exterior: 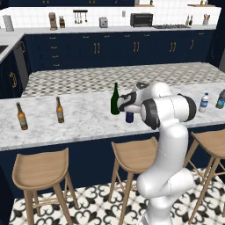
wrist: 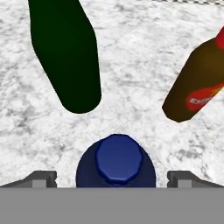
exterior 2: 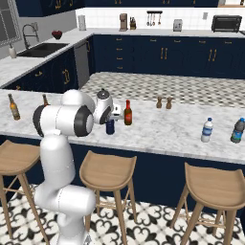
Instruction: Move the plastic bottles in the middle to the plastics group, and the glass bottles in the middle to the glass group.
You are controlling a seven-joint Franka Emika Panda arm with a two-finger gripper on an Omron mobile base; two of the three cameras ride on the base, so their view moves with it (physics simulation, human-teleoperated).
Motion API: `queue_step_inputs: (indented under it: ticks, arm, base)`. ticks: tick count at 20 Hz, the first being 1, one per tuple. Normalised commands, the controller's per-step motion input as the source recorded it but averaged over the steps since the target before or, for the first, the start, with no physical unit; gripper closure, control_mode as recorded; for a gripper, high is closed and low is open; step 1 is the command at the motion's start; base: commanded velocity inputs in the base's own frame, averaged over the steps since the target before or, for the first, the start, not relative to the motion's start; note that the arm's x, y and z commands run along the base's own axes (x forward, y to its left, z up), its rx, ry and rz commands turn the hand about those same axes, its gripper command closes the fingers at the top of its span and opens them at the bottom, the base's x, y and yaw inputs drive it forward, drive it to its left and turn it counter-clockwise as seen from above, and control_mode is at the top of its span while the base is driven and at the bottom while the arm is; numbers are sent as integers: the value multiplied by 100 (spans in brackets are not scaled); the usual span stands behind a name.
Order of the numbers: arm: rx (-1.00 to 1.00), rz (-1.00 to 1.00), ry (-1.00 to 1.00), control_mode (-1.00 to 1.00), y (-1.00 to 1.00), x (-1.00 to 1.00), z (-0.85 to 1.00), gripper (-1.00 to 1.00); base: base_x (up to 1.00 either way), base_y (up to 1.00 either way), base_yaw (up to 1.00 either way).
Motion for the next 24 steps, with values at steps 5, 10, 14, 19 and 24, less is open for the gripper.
queue_step_inputs:
  ticks: [5,10,14,19,24]
  arm:
    - [0,0,0,-100,0,0,0,100]
    - [0,0,-2,-100,0,-24,23,100]
    - [0,-2,-1,-100,-12,-53,74,100]
    - [0,-8,0,-100,-62,-47,70,100]
    - [0,-10,0,-100,-82,-26,43,100]
  base:
    - [0,0,0]
    - [0,0,0]
    - [0,0,0]
    - [0,0,0]
    - [0,0,0]
